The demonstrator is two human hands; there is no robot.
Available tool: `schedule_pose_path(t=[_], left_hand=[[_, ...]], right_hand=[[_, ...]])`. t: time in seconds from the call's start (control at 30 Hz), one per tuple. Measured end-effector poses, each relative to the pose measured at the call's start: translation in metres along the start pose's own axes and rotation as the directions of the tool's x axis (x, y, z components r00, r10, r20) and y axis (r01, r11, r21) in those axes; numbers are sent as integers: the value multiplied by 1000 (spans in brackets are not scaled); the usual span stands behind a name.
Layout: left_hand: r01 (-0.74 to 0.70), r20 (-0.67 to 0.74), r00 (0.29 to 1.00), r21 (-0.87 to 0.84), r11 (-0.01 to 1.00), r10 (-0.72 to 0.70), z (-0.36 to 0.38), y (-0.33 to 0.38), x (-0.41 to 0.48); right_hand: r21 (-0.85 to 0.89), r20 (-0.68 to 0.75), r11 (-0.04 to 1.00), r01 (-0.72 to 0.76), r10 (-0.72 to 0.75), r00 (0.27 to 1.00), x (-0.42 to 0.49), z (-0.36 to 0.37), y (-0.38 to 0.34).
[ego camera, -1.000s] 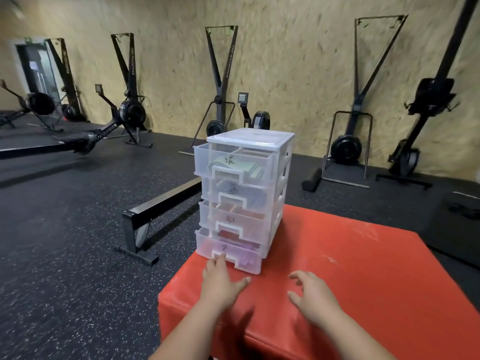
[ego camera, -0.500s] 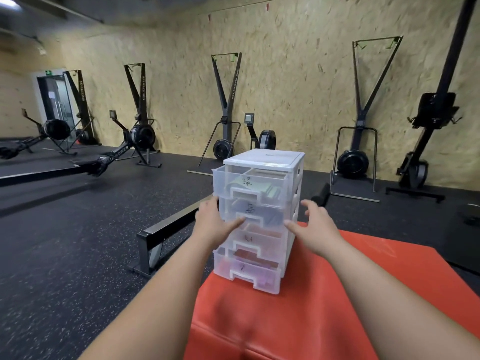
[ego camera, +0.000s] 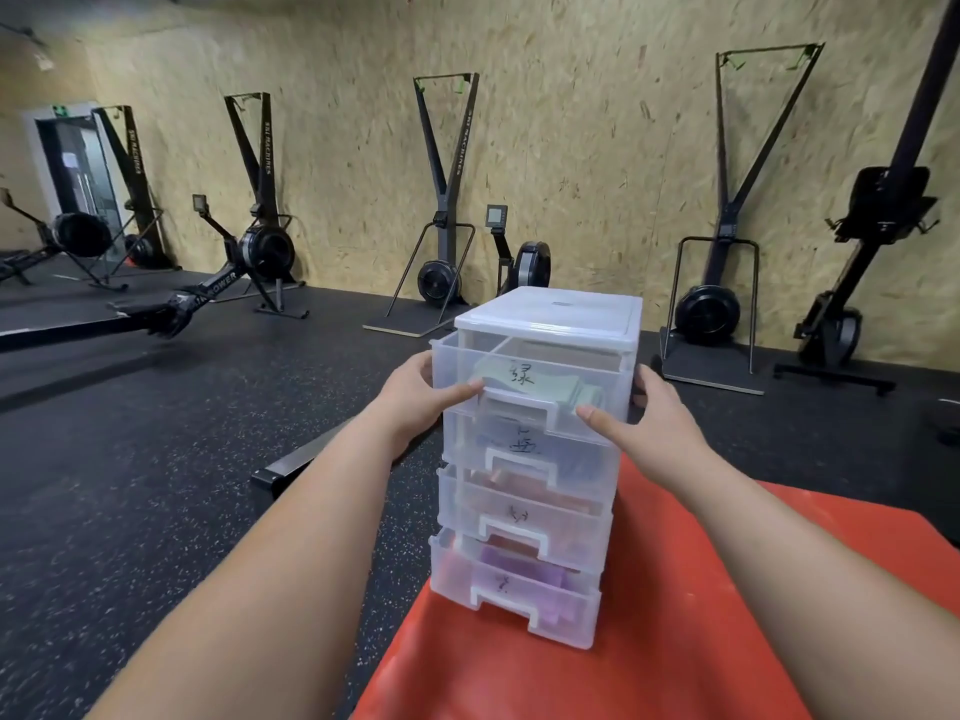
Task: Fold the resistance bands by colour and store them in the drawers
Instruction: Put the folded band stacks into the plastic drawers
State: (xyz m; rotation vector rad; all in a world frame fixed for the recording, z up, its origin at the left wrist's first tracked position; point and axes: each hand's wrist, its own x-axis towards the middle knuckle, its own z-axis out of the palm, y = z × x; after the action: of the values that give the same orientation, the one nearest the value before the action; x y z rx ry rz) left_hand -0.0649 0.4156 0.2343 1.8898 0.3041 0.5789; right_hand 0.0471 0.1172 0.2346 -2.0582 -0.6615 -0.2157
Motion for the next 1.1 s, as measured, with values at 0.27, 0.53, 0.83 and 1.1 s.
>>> schedule_pose_path(t=[0.27, 0.53, 0.83, 1.1], left_hand=[[-45, 31, 998, -42, 998, 46, 16, -10, 35], [-89, -213, 971, 107, 990, 111, 40, -19, 52], [-204, -128, 971, 1, 979, 203, 22, -42, 15], [-54, 40, 998, -59, 997, 57, 31, -92, 0]], right_hand=[[36, -141, 999, 13, -8, 990, 23, 17, 25], [25, -288, 999, -35, 41, 957, 36, 20, 20], [181, -147, 980, 81, -55, 988, -2, 20, 42], [182, 14, 979, -91, 90, 996, -25, 59, 96]])
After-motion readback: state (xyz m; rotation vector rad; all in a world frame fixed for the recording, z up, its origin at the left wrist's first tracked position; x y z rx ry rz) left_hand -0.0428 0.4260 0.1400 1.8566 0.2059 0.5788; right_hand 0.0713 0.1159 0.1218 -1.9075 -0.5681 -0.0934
